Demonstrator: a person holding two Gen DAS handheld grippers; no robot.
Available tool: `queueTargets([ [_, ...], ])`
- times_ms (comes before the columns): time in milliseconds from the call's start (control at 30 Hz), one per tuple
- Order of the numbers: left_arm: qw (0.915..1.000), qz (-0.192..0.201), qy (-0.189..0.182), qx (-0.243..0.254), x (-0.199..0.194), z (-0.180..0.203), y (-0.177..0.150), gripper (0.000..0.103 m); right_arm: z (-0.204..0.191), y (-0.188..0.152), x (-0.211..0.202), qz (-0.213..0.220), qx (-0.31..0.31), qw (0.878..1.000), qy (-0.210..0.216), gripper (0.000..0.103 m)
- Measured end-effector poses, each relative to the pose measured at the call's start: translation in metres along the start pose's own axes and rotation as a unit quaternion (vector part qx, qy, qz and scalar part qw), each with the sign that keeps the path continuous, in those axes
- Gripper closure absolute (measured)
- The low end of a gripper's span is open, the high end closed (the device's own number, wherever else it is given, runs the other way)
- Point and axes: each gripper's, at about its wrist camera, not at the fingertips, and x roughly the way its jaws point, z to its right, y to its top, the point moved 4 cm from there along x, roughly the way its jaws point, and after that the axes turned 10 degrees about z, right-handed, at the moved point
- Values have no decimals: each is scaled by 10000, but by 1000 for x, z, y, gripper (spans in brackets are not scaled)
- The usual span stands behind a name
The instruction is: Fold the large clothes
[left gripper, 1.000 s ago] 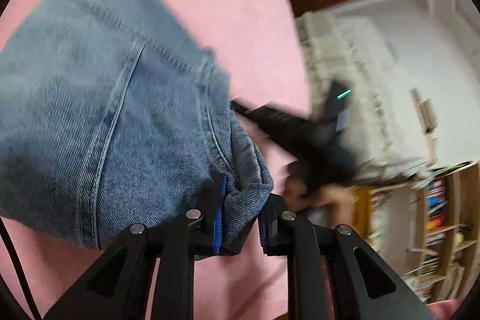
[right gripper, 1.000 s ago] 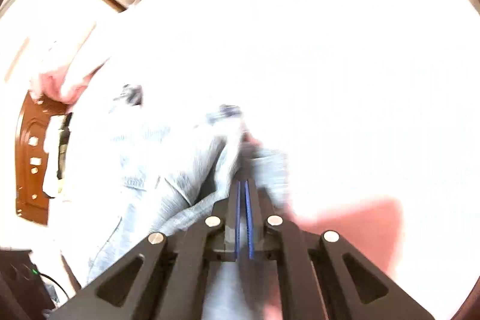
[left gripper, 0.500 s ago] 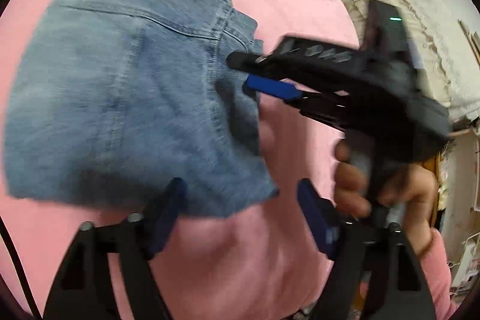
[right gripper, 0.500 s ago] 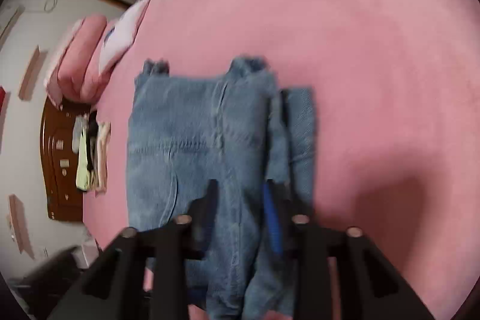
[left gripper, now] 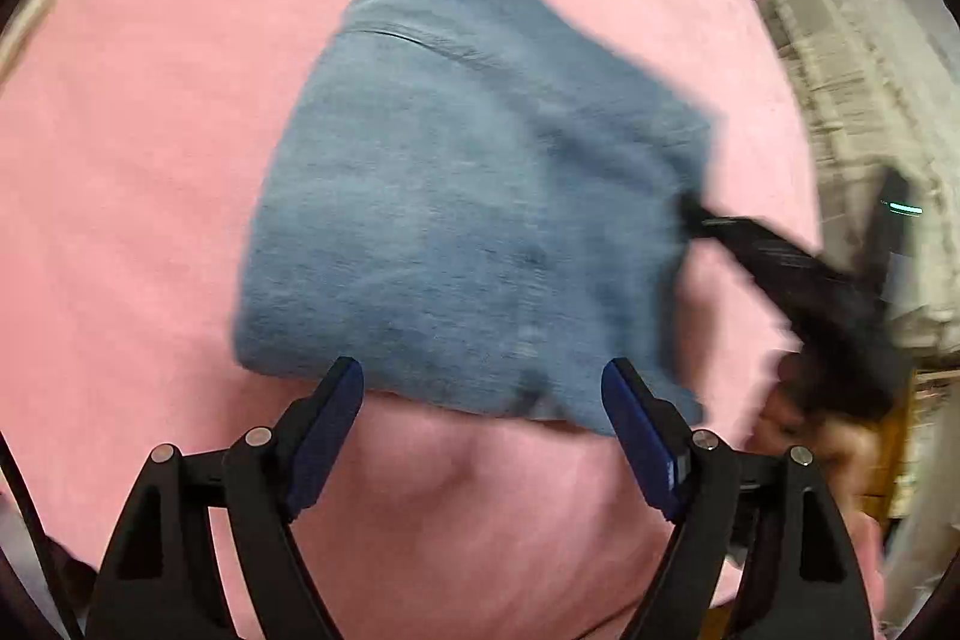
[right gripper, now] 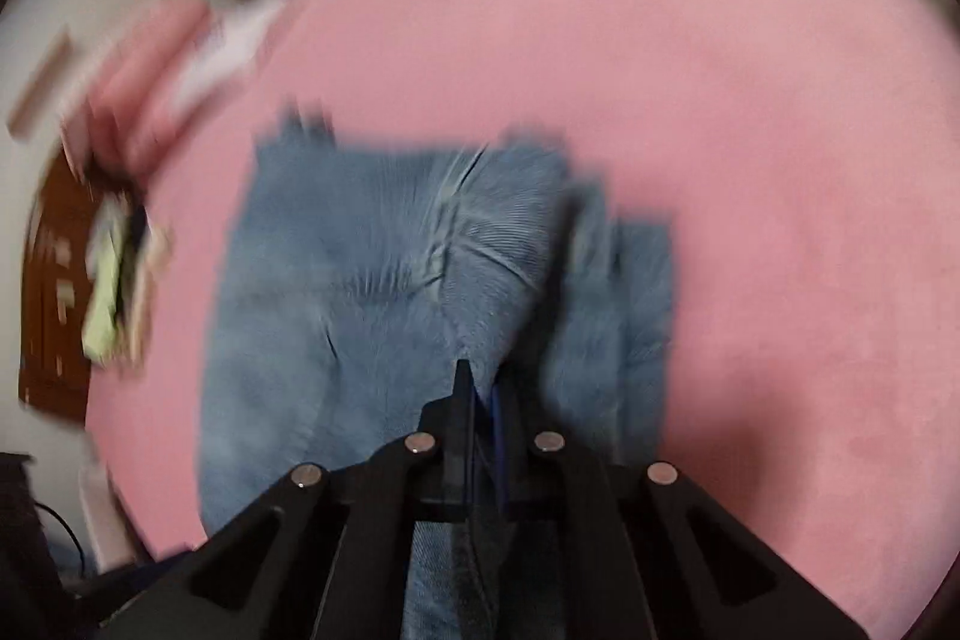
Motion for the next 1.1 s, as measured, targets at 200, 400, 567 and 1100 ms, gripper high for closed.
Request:
queueTargets([
  [200, 9994, -33, 238, 231, -4, -6, -5, 23, 1, -2, -36, 268, -347, 9970, -641, 101],
  [400, 9974, 121, 609, 365, -19, -26, 12, 23, 39, -29, 30, -388, -533, 9855, -1561, 100],
  [567, 9921, 283, 940, 781, -26, -32, 24, 23, 27, -12, 2, 217, -468, 9768, -2077, 96],
  [1100, 9687, 359, 860, 2300, 15, -12, -3, 78, -59, -117, 17, -1541, -348, 9838, 849, 98],
])
